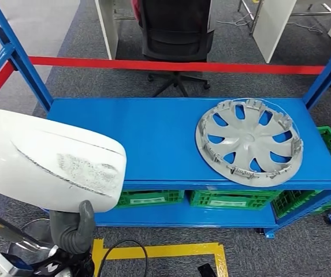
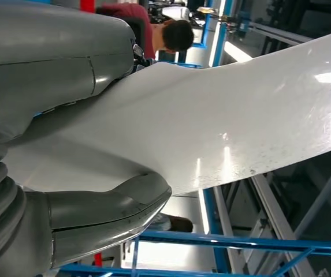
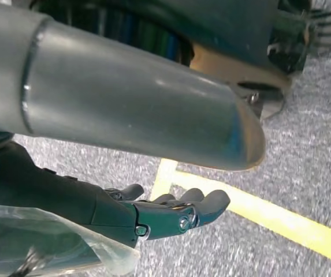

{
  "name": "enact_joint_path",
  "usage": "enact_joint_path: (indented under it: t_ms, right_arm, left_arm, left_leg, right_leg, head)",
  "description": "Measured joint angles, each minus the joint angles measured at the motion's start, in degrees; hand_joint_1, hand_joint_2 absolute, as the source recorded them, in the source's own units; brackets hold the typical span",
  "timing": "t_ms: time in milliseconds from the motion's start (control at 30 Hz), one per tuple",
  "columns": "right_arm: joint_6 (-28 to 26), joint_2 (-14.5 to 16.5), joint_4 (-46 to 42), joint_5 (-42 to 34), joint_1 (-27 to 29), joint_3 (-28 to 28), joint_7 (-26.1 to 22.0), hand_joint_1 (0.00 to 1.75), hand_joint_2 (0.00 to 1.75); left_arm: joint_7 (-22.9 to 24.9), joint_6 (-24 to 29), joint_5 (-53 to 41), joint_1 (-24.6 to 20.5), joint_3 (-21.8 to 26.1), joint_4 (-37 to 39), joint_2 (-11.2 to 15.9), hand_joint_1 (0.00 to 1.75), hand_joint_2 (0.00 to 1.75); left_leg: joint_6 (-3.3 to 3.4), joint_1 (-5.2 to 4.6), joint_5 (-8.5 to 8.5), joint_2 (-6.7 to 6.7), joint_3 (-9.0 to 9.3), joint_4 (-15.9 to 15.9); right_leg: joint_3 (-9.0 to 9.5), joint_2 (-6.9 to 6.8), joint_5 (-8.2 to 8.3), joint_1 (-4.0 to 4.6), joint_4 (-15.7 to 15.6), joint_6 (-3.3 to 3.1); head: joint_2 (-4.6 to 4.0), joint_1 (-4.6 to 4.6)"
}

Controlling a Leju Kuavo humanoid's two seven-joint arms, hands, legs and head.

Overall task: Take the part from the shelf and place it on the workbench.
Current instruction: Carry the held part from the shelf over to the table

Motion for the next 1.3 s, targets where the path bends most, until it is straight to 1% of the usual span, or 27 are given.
enact_joint_path:
  t_ms: [33, 67, 167, 200, 233, 267, 300, 367, 433, 500, 533, 600, 667, 700, 733, 767, 833, 900, 933, 1000, 1067, 1100, 1167, 1200, 1233, 1267, 1300]
  right_arm:
    - [0.18, 0.03, -0.01, 0.27, -0.02, 0.0, 0.11, 0.0, 0.0]
    - [0.71, 0.08, -0.01, 0.47, -0.04, 0.0, 0.47, 0.0, 0.0]
    - [3.35, 0.16, 0.0, 0.51, -0.07, -0.04, 2.44, 0.0, 0.0]
    - [4.02, 0.17, 0.0, 0.43, -0.05, -0.09, 3.06, 0.0, 0.0]
    - [4.41, 0.21, 0.0, 0.36, -0.03, -0.15, 3.53, 0.0, 0.0]
    - [4.58, 0.27, 0.0, 0.33, -0.01, -0.22, 3.85, 0.0, 0.0]
    - [4.6, 0.35, 0.0, 0.32, -0.01, -0.28, 4.09, 0.0, 0.0]
    - [4.47, 0.5, 0.0, 0.31, -0.05, -0.4, 4.45, 0.0, 0.0]
    - [4.35, 0.59, 0.0, 0.32, -0.08, -0.48, 4.72, 0.0, 0.0]
    - [4.3, 0.62, 0.01, 0.32, -0.07, -0.54, 4.9, 0.0, 0.0]
    - [4.28, 0.62, 0.01, 0.32, -0.05, -0.58, 4.94, 0.0, 0.0]
    - [4.26, 0.63, 0.02, 0.32, -0.03, -0.67, 4.99, 0.0, 0.0]
    - [4.26, 0.63, 0.02, 0.32, -0.04, -0.73, 5.01, 0.0, 0.0]
    - [4.26, 0.63, 0.02, 0.32, -0.04, -0.75, 5.02, 0.0, 0.0]
    - [4.26, 0.63, 0.02, 0.32, -0.04, -0.76, 5.02, 0.0, 0.0]
    - [4.26, 0.63, 0.02, 0.32, -0.04, -0.78, 5.02, 0.0, 0.0]
    - [4.26, 0.63, -0.01, 0.32, -0.1, -0.79, 5.02, 0.0, 0.0]
    - [4.26, 0.63, -0.08, 0.32, -0.3, -0.79, 5.02, 0.0, 0.0]
    - [4.26, 0.63, -0.11, 0.32, -0.42, -0.79, 5.02, 0.0, 0.0]
    - [4.25, 0.63, -0.13, 0.36, -0.48, -0.79, 4.89, 0.0, 0.0]
    - [4.0, 0.66, -0.13, 0.58, -0.37, -0.8, 4.41, 0.0, 0.0]
    - [3.63, 0.67, -0.13, 0.83, -0.33, -0.81, 4.11, 0.0, 0.0]
    - [1.67, 0.67, -0.13, 1.78, -0.24, -0.81, 3.74, 0.0, 0.0]
    - [-0.03, 0.67, -0.13, 2.25, -0.14, -0.81, 3.58, 0.0, 0.0]
    - [-1.79, 0.66, -0.14, 2.46, -0.04, -0.83, 3.31, 0.0, 0.0]
    - [-3.22, 0.64, -0.15, 2.41, 0.04, -0.92, 2.99, 0.0, 0.0]
    - [-3.8, 0.61, -0.16, 2.16, 0.07, -1.07, 2.69, 0.0, 0.0]
  left_arm:
    - [0.0, -0.4, 0.09, 0.23, 0.5, 0.0, -0.2, 1.75, 1.75]
    - [0.0, -0.71, 0.05, 0.4, 0.91, 0.0, -0.34, 1.75, 1.75]
    - [0.0, -1.09, -0.46, 0.69, 1.7, 0.01, -0.63, 1.75, 1.75]
    - [0.0, -1.03, -0.61, 0.74, 1.85, 0.02, -0.68, 1.75, 1.75]
    - [0.0, -0.82, -0.74, 0.78, 1.98, 0.04, -0.72, 1.75, 1.75]
    - [0.0, -0.5, -0.89, 0.81, 2.1, 0.05, -0.76, 1.75, 1.75]
    - [0.0, -0.09, -1.04, 0.83, 2.19, 0.07, -0.8, 1.75, 1.75]
    - [0.0, 0.68, -1.3, 0.85, 2.34, 0.07, -0.9, 1.75, 1.75]
    - [0.0, 1.08, -1.49, 0.89, 2.43, 0.07, -0.98, 1.75, 1.75]
    - [0.0, 1.27, -1.62, 0.95, 2.46, 0.07, -1.03, 1.75, 1.75]
    - [0.0, 1.33, -1.65, 0.96, 2.47, 0.07, -1.08, 1.75, 1.75]
    - [0.0, 1.38, -1.7, 0.97, 2.47, 0.07, -1.16, 1.75, 1.75]
    - [0.0, 1.38, -1.71, 0.97, 2.47, 0.07, -1.19, 1.75, 1.75]
    - [0.0, 1.38, -1.71, 0.98, 2.49, 0.08, -1.19, 1.75, 1.75]
    - [0.0, 1.38, -1.71, 0.98, 2.5, 0.1, -1.19, 1.75, 1.75]
    - [0.0, 1.38, -1.71, 0.98, 2.52, 0.11, -1.19, 1.75, 1.75]
    - [0.0, 1.38, -1.71, 0.99, 2.53, 0.13, -1.19, 1.75, 1.75]
    - [0.0, 1.38, -1.72, 0.98, 2.55, 0.13, -1.2, 1.75, 1.75]
    - [0.0, 1.38, -1.73, 0.98, 2.55, 0.13, -1.2, 1.75, 1.75]
    - [0.0, 1.99, -1.87, 0.98, 2.57, 0.14, -1.17, 1.75, 1.75]
    - [0.0, 3.87, -2.2, 1.02, 2.55, 0.15, -1.07, 1.75, 1.75]
    - [0.0, 5.11, -2.43, 1.04, 2.5, 0.15, -1.0, 1.75, 1.75]
    - [0.0, 7.57, -3.25, 1.14, 2.32, 0.2, -0.82, 1.75, 1.75]
    - [0.0, 8.91, -3.89, 1.21, 2.16, 0.37, -0.7, 1.75, 1.75]
    - [0.0, 10.22, -4.53, 1.33, 1.97, 0.65, -0.54, 1.75, 1.75]
    - [0.0, 11.38, -5.0, 1.47, 1.77, 0.98, -0.35, 1.75, 1.75]
    - [0.0, 12.17, -5.23, 1.59, 1.56, 1.3, -0.15, 1.75, 1.75]
  left_leg:
    - [-0.45, 0.07, -0.83, -0.02, -0.27, 0.45]
    - [-0.91, 0.17, -2.65, -0.04, -0.72, 1.81]
    - [-2.22, 0.86, -10.8, -0.01, -2.83, 11.61]
    - [-2.53, 1.1, -12.04, -0.01, -3.01, 14.5]
    - [-2.76, 1.32, -12.01, -0.01, -2.41, 15.6]
    - [-2.93, 1.53, -10.93, 0.0, -0.78, 14.4]
    - [-3.04, 1.71, -9.42, 0.0, 1.8, 11.06]
    - [-2.91, 1.78, -8.15, -0.07, 7.18, 2.87]
    - [-2.27, 1.53, -8.39, -0.19, 9.17, -0.88]
    - [-1.3, 1.37, -7.83, -0.18, 8.58, -0.96]
    - [-0.72, 1.39, -7.41, -0.08, 8.1, -0.99]
    - [0.55, 1.43, -6.24, 0.15, 6.84, -1.17]
    - [1.18, 1.14, -4.97, 0.22, 5.21, -1.11]
    - [1.29, 0.96, -4.32, 0.23, 4.34, -1.06]
    - [1.34, 0.78, -3.7, 0.23, 3.47, -0.99]
    - [1.33, 0.62, -3.11, 0.23, 2.62, -0.9]
    - [1.19, 0.41, -2.08, 0.22, 1.25, -0.63]
    - [0.75, 0.19, -1.2, 0.22, 0.34, -0.29]
    - [0.45, 0.15, -0.79, 0.27, 0.06, -0.2]
    - [-0.33, 0.24, 0.01, 0.36, -0.25, -0.32]
    - [-1.11, 0.46, -1.37, 0.33, -0.64, 0.45]
    - [-1.47, 0.59, -3.56, 0.3, -1.07, 2.14]
    - [-2.15, 0.92, -9.18, 0.29, -2.27, 8.36]
    - [-2.42, 1.09, -10.83, 0.29, -2.74, 11.69]
    - [-2.62, 1.25, -11.16, 0.3, -2.69, 13.89]
    - [-2.75, 1.42, -10.35, 0.3, -1.84, 14.11]
    - [-2.78, 1.59, -8.84, 0.3, -0.01, 12.04]
  right_leg:
    - [-0.39, -0.12, 0.42, -0.13, -0.08, -0.45]
    - [-0.76, -0.29, 0.94, -0.29, -0.22, -0.9]
    - [-2.07, -0.71, 2.46, -0.41, -0.15, -1.39]
    - [-2.69, -0.82, 2.95, -0.42, -0.03, -1.36]
    - [-3.4, -0.9, 3.38, -0.46, 0.15, -1.28]
    - [-4.1, -0.95, 3.72, -0.54, 0.39, -1.16]
    - [-4.7, -0.96, 3.97, -0.64, 0.69, -0.99]
    - [-5.65, -0.87, 4.43, -0.72, 1.27, -0.44]
    - [-6.12, -0.81, 5.07, -0.65, 1.47, 0.32]
    - [-6.37, -0.77, 5.69, -0.74, 1.43, 1.13]
    - [-6.73, -0.7, 5.13, -0.83, 1.83, 1.41]
    - [-8.4, -0.48, 1.15, -0.88, 5.34, 1.67]
    - [-10.54, -0.34, -4.3, -0.73, 12.36, 1.68]
    - [-11.01, -0.32, -5.66, -0.66, 15.45, 1.66]
    - [-10.75, -0.31, -5.67, -0.58, 17.13, 1.57]
    - [-9.55, -0.31, -4.46, -0.48, 16.94, 1.41]
    - [-4.6, -0.31, -1.22, -0.23, 11.23, 0.83]
    - [1.03, -0.3, -0.89, 0.1, 3.2, 0.23]
    - [2.43, -0.28, -1.52, 0.25, 0.57, 0.02]
    - [2.57, -0.27, -1.89, 0.36, -1.26, -0.41]
    - [1.82, -0.45, -1.05, 0.22, -1.51, -1.07]
    - [1.45, -0.58, -0.52, 0.1, -1.62, -1.37]
    - [0.56, -0.76, 0.36, 0.09, -1.56, -1.68]
    - [0.17, -0.84, 0.75, 0.09, -1.51, -1.67]
    - [-0.16, -0.91, 1.11, 0.08, -1.42, -1.59]
    - [-0.46, -0.95, 1.42, 0.07, -1.29, -1.46]
    - [-0.71, -0.94, 1.65, 0.05, -1.1, -1.33]
  head:
    - [0.0, -0.08]
    - [0.0, -0.19]
    - [0.0, -0.57]
    - [0.0, -0.57]
    - [0.0, -0.57]
    - [0.0, -0.57]
    - [0.0, -0.57]
    - [0.0, -0.59]
    - [0.01, -0.54]
    - [0.01, -0.45]
    - [0.01, -0.45]
    - [0.01, -0.26]
    - [0.0, -0.04]
    - [0.01, -0.01]
    - [0.01, 0.01]
    - [0.01, 0.01]
    - [0.0, 0.01]
    - [0.0, -0.02]
    - [0.01, -0.03]
    - [0.01, -0.08]
    - [0.01, -0.16]
    - [0.0, -0.27]
    - [0.0, -0.52]
    - [0.0, -0.55]
    - [0.0, -0.55]
    - [0.01, -0.54]
    - [0.01, -0.54]
